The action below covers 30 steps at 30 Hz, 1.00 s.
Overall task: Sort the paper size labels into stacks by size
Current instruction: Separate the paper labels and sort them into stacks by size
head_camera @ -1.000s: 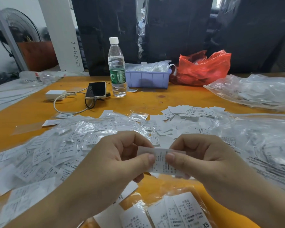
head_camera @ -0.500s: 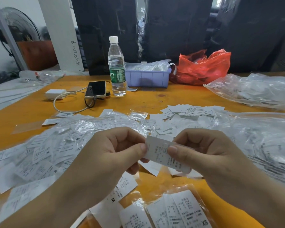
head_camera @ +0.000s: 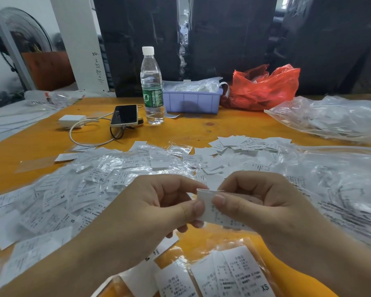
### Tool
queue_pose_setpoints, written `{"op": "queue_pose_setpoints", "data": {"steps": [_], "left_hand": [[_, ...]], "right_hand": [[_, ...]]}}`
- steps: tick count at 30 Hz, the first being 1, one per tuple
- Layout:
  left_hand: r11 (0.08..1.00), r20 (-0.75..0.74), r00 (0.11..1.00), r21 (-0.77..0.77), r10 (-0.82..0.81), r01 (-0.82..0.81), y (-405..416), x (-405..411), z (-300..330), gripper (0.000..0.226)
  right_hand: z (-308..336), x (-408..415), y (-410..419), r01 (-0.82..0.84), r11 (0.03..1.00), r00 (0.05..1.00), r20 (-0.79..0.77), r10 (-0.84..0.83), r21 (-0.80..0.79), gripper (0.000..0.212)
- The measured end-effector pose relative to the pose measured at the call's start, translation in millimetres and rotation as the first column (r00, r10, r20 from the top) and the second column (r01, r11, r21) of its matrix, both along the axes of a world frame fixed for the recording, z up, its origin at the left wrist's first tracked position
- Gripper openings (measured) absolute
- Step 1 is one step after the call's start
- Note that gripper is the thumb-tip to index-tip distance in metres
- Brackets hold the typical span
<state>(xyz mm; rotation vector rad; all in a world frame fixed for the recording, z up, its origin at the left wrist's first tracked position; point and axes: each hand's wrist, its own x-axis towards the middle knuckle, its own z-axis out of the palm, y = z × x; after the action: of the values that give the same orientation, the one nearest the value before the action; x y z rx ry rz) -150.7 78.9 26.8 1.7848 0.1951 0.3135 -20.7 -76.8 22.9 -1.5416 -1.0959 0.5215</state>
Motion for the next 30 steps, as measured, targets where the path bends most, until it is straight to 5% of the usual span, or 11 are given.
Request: {"op": "queue_pose_setpoints", "data": {"steps": [13,19,23,27,30], "left_hand": [[0.998,0.042,0.997,-0.008,0.067,-0.067,4.7,-1.3,0.9,0.011],[0.999,0.039,0.999,0.026,0.025,-0.026,6.8,0.1,-1.6,0.039],[0.988,-0.016,0.997,0.137,0.074,-0.071,9.5,2.5,-5.3,0.023],[0.923,-0.140,0.954,0.322,0.265,-0.209,28.7,-1.0,-1.1,0.025],[0.742,-0.111,0.862,0.571,0.495,-0.352,40.0,-1.8,-5.6,0.013]], "right_hand": [[-0.6,4.1,-0.1,-0.044,0.999,0.999,-0.026,0.043,-0.024,0.021],[-5.0,5.6,0.8,-0.002,0.999,1.000,-0.022,0.003,0.039,0.022],[4.5,8.4,-0.9,-0.077,0.997,0.996,-0.050,0.076,-0.020,0.032],[14.0,28.5,-8.7,0.164,0.986,0.973,0.174,-0.154,-0.041,0.018],[9.0,34.8,-11.4,0.374,0.912,0.806,0.546,-0.230,-0.168,0.007]]}}
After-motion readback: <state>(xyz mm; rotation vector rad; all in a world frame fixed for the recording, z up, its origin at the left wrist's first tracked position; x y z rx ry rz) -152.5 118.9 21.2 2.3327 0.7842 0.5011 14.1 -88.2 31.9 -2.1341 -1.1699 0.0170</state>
